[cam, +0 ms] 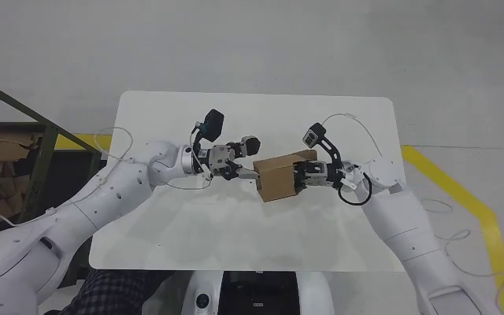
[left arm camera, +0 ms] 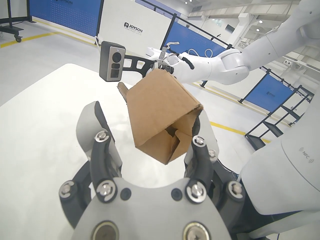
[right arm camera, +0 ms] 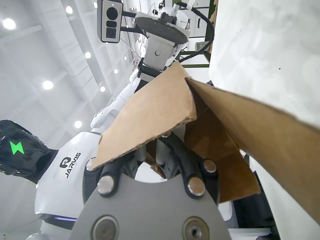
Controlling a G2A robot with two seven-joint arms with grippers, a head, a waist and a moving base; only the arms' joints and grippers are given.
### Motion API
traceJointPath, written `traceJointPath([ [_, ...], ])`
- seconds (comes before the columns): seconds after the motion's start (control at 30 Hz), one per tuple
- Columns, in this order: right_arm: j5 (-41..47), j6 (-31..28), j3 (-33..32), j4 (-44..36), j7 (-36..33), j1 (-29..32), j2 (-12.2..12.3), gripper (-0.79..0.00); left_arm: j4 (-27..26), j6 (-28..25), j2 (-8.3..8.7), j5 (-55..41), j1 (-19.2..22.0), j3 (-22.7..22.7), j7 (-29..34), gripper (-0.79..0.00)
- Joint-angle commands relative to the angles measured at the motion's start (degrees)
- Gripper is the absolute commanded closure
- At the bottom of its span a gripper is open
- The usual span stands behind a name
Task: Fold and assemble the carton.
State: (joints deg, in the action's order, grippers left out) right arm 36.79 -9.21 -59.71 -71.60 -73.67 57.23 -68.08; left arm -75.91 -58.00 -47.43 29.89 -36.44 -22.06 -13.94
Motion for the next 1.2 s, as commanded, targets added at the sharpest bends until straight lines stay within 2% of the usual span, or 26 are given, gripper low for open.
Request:
traceJointPath([
  [0.0, -0.39, 0.89, 0.32, 0.55, 0.34, -0.08, -0.04, 0.000, 0.72, 0.00, -0.11, -0.27, 0.16, -0.08, 1.07, -0.625],
  [0.23, -0.59, 3.46, 1.73, 4.01, 2.11, -0.28, -0.42, 0.000, 3.38, 0.00, -1.12, -0.57, -0.38, -0.38, 2.80, -0.650],
  [0.27, -0.66, 3.67, 2.02, 4.82, 2.39, -0.29, -0.50, 0.000, 3.67, 0.00, -1.19, -0.42, -0.45, -0.55, 2.72, -0.677],
  [0.33, -0.98, 4.06, 2.69, 6.74, 3.07, -0.46, -0.71, 0.000, 4.32, 0.00, -1.25, 0.00, -0.68, -1.02, 2.27, -0.782],
  [0.5, -2.15, 5.62, 5.21, 12.19, 5.74, -1.50, -1.60, 0.000, 4.83, 0.00, -0.95, 1.40, -1.48, -2.52, 0.64, -0.785],
  [0.8, -3.08, 4.60, 8.35, 20.68, 9.25, -4.61, -3.46, 0.000, 3.61, 0.00, 0.13, 4.44, -3.42, -4.81, -0.76, -0.785],
  [1.0, -8.16, 2.98, 8.42, 23.01, 11.79, -6.43, -3.36, 0.000, 3.35, 0.00, 0.39, 7.13, -4.35, -6.10, -0.59, -0.785],
  [1.17, -12.47, 1.44, 7.88, 21.98, 12.36, -6.54, -2.73, 0.000, 3.88, 0.42, 0.06, 12.98, -5.12, -7.63, -0.96, -0.785],
])
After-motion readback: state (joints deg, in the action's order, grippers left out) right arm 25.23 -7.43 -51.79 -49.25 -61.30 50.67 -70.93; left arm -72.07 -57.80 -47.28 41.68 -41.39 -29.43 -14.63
